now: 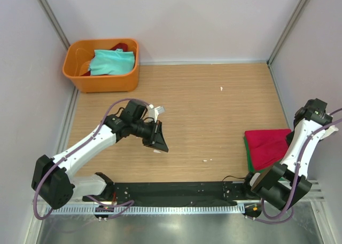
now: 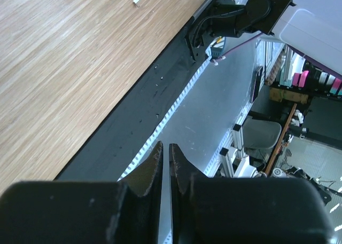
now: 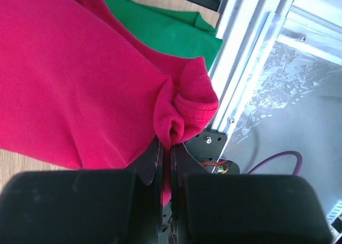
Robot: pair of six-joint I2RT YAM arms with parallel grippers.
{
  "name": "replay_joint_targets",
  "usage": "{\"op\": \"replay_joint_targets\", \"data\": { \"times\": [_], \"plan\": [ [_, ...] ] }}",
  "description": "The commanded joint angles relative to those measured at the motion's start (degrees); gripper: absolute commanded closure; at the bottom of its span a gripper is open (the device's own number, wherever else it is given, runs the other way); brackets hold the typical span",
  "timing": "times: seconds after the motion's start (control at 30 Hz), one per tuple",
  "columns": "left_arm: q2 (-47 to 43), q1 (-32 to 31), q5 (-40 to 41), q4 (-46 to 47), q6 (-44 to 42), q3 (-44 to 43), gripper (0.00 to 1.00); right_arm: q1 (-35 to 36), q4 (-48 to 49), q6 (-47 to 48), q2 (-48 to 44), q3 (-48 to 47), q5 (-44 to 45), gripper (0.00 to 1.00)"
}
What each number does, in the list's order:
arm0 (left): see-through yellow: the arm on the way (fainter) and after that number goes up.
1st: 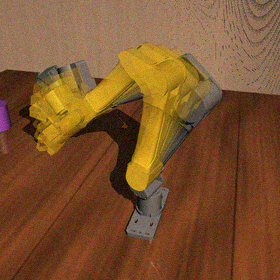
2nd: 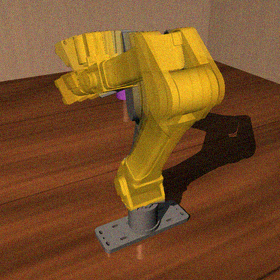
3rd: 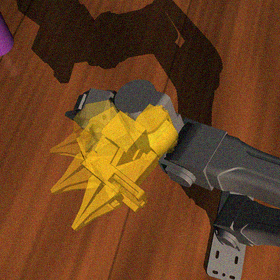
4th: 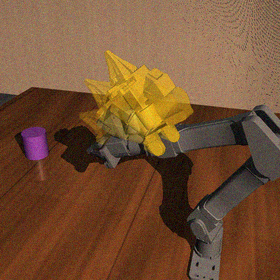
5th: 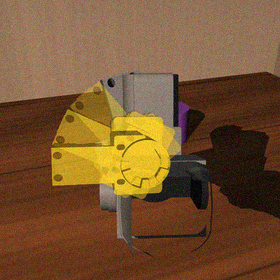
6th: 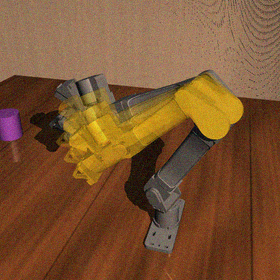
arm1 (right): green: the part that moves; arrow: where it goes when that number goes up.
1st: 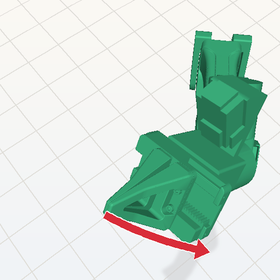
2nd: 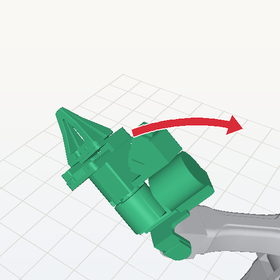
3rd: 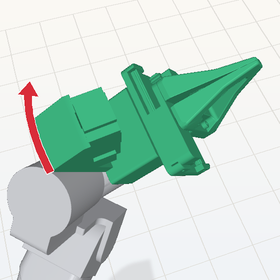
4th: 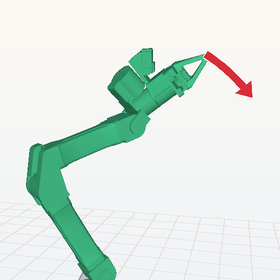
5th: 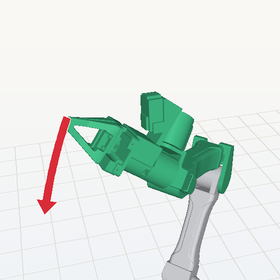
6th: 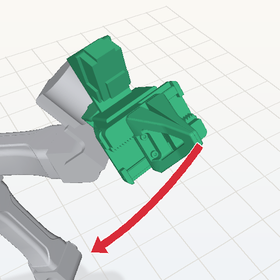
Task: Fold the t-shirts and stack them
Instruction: Neatly place the folded tshirt to the corner
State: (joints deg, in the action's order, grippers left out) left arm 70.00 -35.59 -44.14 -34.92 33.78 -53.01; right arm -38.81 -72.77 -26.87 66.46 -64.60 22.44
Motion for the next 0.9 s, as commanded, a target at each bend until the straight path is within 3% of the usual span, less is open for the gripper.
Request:
{"op": "replay_joint_targets", "data": {
  "times": [0.0,0.07,0.1,0.2,0.27,0.3,0.7,0.83,0.87],
  "plan": [
    [-1.18,0.26,-2.53,1.61,-0.38,0.37,0.92,-0.48,-0.97,-2.65,-1.77,0.26,4.45,0.94],
    [-1.00,0.26,-2.88,1.69,-0.21,0.45,0.92,-0.57,-1.66,-4.32,-2.64,0.79,6.91,0.86],
    [-0.92,0.26,-3.06,1.87,0.06,0.54,0.92,-0.66,-2.28,-5.81,-4.13,0.79,9.27,0.65],
    [-1.26,0.26,-3.58,2.31,0.58,0.54,0.92,-1.61,-4.92,-10.03,-7.03,0.09,15.35,0.33],
    [-1.70,0.26,-3.50,2.40,0.41,0.54,0.92,-1.71,-4.31,-10.56,-8.09,1.22,13.61,0.27],
    [-1.88,0.26,-3.41,2.40,0.32,0.37,0.92,-1.71,-4.05,-10.57,-8.27,1.75,10.81,0.02],
    [-1.88,0.26,-2.62,2.31,-0.21,0.72,0.92,1.18,7.28,-5.65,-8.63,4.39,-12.75,0.00],
    [-1.79,0.35,-2.09,2.31,0.41,0.37,0.91,16.36,12.11,-8.71,-5.91,0.71,-11.28,0.00],
    [-1.97,0.44,-0.87,2.22,0.58,0.19,0.86,20.14,12.30,-9.94,-4.68,-0.52,-9.88,0.00]
  ]
}}
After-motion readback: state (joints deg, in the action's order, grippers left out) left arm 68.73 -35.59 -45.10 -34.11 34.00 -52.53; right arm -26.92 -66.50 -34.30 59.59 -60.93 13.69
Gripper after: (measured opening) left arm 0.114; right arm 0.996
